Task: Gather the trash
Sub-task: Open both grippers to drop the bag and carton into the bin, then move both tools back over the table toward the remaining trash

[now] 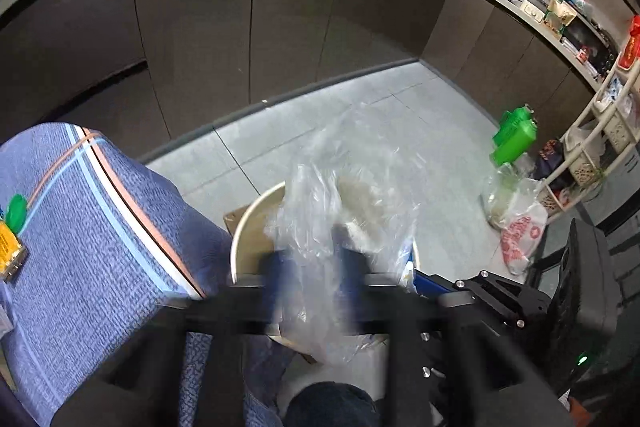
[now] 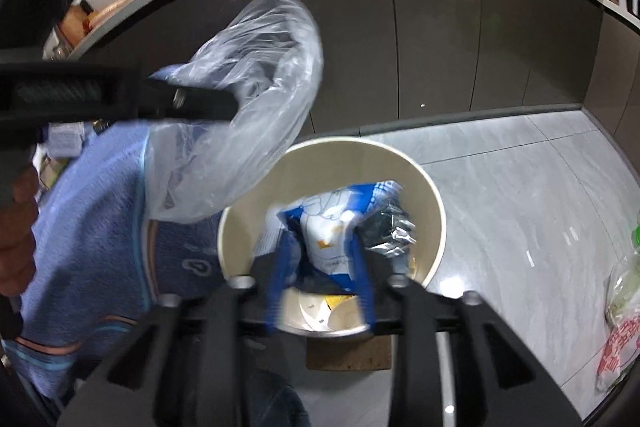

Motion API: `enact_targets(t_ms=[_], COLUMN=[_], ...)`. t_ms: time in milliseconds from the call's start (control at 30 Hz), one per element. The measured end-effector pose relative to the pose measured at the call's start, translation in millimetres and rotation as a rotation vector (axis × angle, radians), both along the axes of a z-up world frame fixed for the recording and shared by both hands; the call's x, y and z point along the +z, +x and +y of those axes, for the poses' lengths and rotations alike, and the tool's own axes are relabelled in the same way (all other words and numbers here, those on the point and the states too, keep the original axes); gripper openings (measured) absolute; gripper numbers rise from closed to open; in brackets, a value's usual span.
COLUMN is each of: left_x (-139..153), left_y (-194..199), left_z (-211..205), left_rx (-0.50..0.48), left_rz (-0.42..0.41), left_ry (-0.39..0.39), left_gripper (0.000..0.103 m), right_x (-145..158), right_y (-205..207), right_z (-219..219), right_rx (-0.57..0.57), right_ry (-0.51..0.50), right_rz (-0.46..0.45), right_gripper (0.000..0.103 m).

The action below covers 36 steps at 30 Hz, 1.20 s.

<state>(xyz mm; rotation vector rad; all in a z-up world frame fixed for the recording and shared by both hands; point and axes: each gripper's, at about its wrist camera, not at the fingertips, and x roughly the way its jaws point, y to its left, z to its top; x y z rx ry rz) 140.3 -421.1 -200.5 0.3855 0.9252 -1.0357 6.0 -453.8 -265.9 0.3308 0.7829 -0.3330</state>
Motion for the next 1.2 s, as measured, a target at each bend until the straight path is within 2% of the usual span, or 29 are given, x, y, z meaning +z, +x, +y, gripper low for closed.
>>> enact_targets(t_ms=[33,100,167,267,500,833,967,1200], left_x=[2.5,8.3,12.8,20.1,30.4,67.3,83.5,113.1], left_y=[-0.2,-0.6,1.2,-0.8,4.5,-1.0,-0.3,-1.5], left_z=[0.9,3.1,6.2,11.2,35.7,68.9,96.3,170.0], left_rx=[0.019,0.040,0.060,0.095,0.135,0.198,0.244,0.376], left_rz=[-0.023,-0.052,-0.061,-0.087,-0.080,-0.106,-0.100,-0.168], left_ry=[-0.017,-0.047,-0.064,-0.082,-0.096,-0.142,-0.159,-0.161], left_gripper=[0.073,0.084,0.094,0.094,0.094,0.094,0.094,0.094], right_x=[-1.7,-1.7,-0.3,1.1,7.9,54.9,79.1,110.0], right_y=[1.3,-0.8,-2.7,-8.8,-12.0,-10.3,-6.8,-0.6], right_z=[1.4,7.3,11.0,14.2,15.2,39.9,56.2,89.1], right_rx=[0.000,0.017,0.030,0.041,0.024,0.052,0.080,0.138], right_ry=[-0.018,-0.063,-0.088,-0.110,-0.082,-0.119,-0.150,-0.173], right_rz=[0.015,0.029,0.033,0.029,0.044,-0.040,-0.079,-0.139], right_gripper=[0.056,0.074,0.086,0.100,0.100,0.100,0.100,0.100])
